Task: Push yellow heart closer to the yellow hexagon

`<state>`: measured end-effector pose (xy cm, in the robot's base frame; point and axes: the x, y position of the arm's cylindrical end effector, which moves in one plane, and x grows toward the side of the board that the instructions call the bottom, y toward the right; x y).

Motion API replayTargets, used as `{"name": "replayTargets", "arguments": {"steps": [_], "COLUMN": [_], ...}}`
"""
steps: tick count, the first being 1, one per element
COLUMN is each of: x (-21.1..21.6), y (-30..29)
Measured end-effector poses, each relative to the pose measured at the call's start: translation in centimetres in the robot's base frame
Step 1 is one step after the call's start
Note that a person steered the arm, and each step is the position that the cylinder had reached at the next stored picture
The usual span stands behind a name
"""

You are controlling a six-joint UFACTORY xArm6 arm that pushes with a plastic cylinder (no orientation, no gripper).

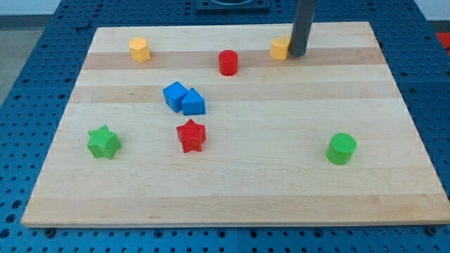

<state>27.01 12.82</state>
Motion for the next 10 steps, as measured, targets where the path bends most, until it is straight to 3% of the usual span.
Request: {"name": "replayTargets", "arguments": {"steps": [2, 4, 6, 9, 10], "x": [-1.1, 1.0, 0.6, -1.7, -1.7], "y": [-4.4, -2.0, -7.3, -20.8, -17.6]}}
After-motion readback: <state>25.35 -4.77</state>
